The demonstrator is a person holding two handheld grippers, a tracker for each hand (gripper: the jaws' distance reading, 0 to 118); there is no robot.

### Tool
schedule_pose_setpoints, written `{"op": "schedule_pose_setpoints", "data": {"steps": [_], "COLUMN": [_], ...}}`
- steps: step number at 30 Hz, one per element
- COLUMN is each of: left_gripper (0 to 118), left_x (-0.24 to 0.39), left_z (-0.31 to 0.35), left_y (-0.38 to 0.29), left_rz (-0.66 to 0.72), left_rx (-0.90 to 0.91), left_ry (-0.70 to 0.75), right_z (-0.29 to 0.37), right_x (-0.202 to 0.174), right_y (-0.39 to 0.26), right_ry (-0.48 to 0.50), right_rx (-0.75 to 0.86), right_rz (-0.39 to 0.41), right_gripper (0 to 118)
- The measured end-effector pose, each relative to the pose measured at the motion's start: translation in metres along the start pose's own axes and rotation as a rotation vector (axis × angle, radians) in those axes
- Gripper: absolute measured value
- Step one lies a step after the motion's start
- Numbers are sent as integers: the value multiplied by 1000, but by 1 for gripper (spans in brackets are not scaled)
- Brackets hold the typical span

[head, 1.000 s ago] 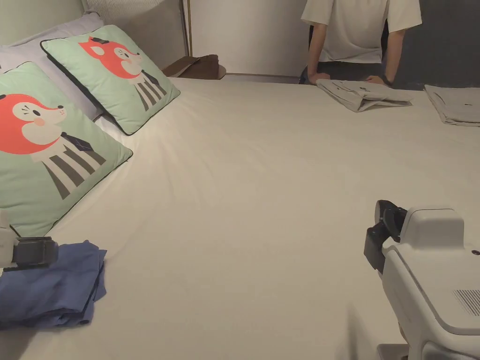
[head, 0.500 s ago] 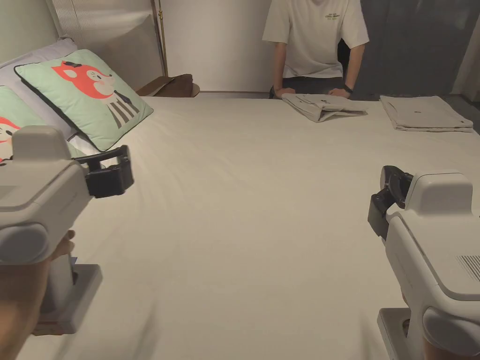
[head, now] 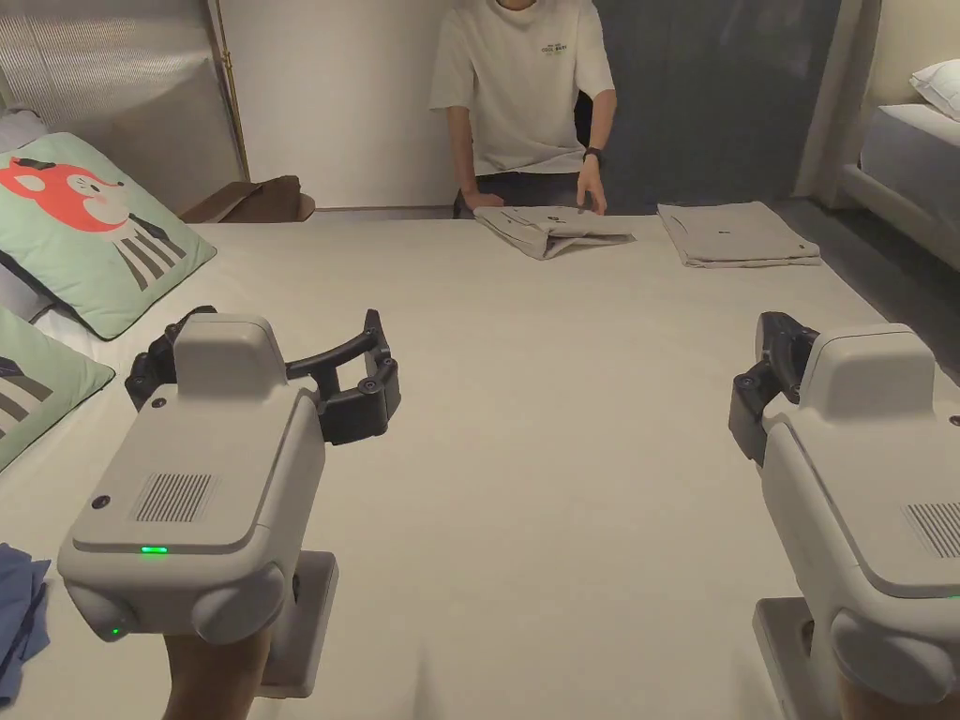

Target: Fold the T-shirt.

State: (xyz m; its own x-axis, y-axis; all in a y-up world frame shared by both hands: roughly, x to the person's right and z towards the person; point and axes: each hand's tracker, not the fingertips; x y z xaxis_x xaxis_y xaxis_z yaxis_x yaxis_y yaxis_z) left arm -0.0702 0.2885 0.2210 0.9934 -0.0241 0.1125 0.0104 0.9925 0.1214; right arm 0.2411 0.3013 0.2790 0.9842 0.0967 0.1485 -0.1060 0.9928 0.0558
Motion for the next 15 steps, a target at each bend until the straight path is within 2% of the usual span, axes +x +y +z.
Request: {"op": "schedule_pose_setpoints", "data": {"steps": [3,4,5,15], "left_gripper": [47,14,0,0], "left_x": [10,12,14,18], "left_z": [3,3,2,3], "left_y": [-6,-7,-9,-9], "left_rz": [-14,-24,-34,-22], "left_rx": [6,2,-1,-22], "left_ry": [-23,-22,-19,-50], "right_z": [2,2,3,5], "right_x": [3,3,4,3], "right_y": [0,0,-1,-1], "right_ry": [-9,-11,-11,-12], "right_rx": [2,0,2,0], "right_rz": [0,0,-1,-4], "right_gripper": [0,0,0,0]}}
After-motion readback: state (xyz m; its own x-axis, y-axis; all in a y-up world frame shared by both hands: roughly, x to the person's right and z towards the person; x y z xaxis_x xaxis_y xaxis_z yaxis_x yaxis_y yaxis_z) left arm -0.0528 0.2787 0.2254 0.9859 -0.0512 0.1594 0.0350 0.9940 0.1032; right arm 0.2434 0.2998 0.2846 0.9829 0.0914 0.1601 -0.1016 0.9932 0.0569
